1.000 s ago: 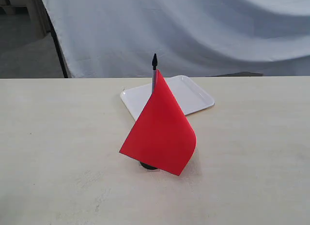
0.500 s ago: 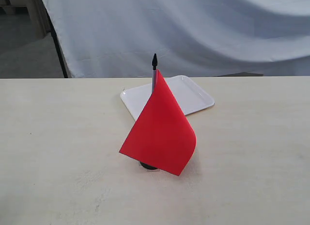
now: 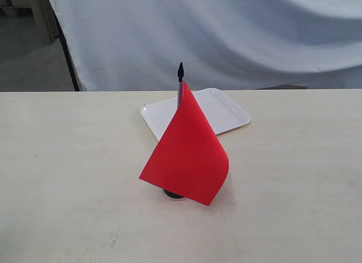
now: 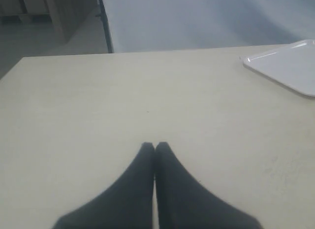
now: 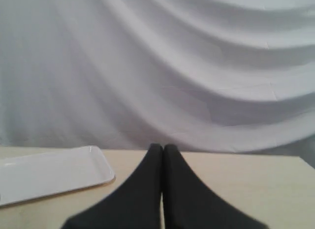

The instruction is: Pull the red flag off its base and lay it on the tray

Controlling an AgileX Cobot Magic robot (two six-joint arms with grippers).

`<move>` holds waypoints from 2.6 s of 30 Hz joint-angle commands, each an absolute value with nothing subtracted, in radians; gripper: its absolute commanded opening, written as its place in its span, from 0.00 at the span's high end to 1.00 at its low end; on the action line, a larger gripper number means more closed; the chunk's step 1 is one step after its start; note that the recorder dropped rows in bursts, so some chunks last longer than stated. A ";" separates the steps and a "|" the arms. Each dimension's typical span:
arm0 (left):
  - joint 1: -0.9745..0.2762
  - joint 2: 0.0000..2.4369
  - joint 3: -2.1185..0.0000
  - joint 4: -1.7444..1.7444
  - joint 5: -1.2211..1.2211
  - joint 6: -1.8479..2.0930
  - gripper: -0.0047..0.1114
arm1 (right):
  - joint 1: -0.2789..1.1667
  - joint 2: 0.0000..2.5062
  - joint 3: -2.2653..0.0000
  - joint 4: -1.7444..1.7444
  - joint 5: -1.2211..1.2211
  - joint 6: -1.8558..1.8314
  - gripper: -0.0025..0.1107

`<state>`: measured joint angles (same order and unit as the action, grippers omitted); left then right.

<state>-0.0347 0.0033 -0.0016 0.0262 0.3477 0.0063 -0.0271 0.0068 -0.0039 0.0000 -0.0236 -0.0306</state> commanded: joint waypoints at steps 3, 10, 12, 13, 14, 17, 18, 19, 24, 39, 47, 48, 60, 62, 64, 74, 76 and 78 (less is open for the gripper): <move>-0.033 0.000 0.000 0.029 0.343 0.000 0.96 | -0.032 0.000 0.000 0.000 -0.307 -0.013 0.98; -0.033 0.000 0.000 0.029 0.343 0.000 0.96 | -0.032 0.000 -0.069 0.000 -0.289 0.015 0.98; -0.033 0.000 0.000 0.029 0.343 0.000 0.96 | -0.032 0.000 -0.117 0.000 -0.277 0.015 0.98; -0.033 0.000 0.000 0.029 0.343 0.000 0.96 | -0.032 0.000 -0.135 0.000 -0.277 0.011 0.98; -0.033 0.000 0.000 0.029 0.343 0.000 0.96 | -0.032 0.000 -0.160 0.000 -0.264 0.011 0.98; -0.033 0.000 0.000 0.029 0.343 0.000 0.96 | -0.032 0.000 -0.227 0.000 -0.219 0.011 0.98; -0.033 0.000 0.000 0.029 0.343 0.000 0.96 | -0.032 0.007 -0.248 0.000 -0.205 0.011 0.98; -0.033 0.000 0.000 0.029 0.343 0.000 0.96 | -0.032 0.025 -0.265 0.000 -0.205 0.014 0.98; -0.033 0.000 0.000 0.029 0.343 0.000 0.96 | -0.032 0.196 -0.364 0.000 -0.203 -0.016 0.98; -0.033 0.000 0.000 0.029 0.343 0.000 0.96 | -0.018 0.855 -0.463 0.000 -0.238 0.000 0.98; -0.033 0.000 0.000 0.029 0.343 0.000 0.96 | 0.211 1.122 -0.457 -0.124 -0.354 0.016 0.98; -0.033 0.000 0.000 0.029 0.343 0.000 0.96 | 0.248 1.144 -0.457 -0.124 -0.372 0.026 0.98; -0.033 0.000 0.000 0.029 0.343 0.000 0.96 | 0.581 1.472 -0.465 -0.124 -0.620 0.059 0.90; -0.033 0.000 0.000 0.029 0.343 0.000 0.96 | 0.597 1.496 -0.465 -0.124 -0.659 0.059 0.69; -0.033 0.000 0.000 0.029 0.343 0.000 0.96 | 0.598 1.526 -0.465 -0.124 -0.697 0.059 0.43; -0.033 0.000 0.000 0.029 0.343 0.000 0.96 | 0.598 1.714 -0.504 -0.124 -0.940 0.059 0.26; -0.033 0.000 0.000 0.029 0.343 0.000 0.96 | 0.598 1.747 -0.533 -0.124 -0.940 0.059 0.26; -0.033 0.000 0.000 0.029 0.343 0.000 0.96 | 0.598 1.778 -0.568 -0.124 -0.940 0.059 0.26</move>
<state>-0.0347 0.0033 -0.0016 0.0262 0.3477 0.0063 0.5975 1.7409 -0.5304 -0.1180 -0.9200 0.0562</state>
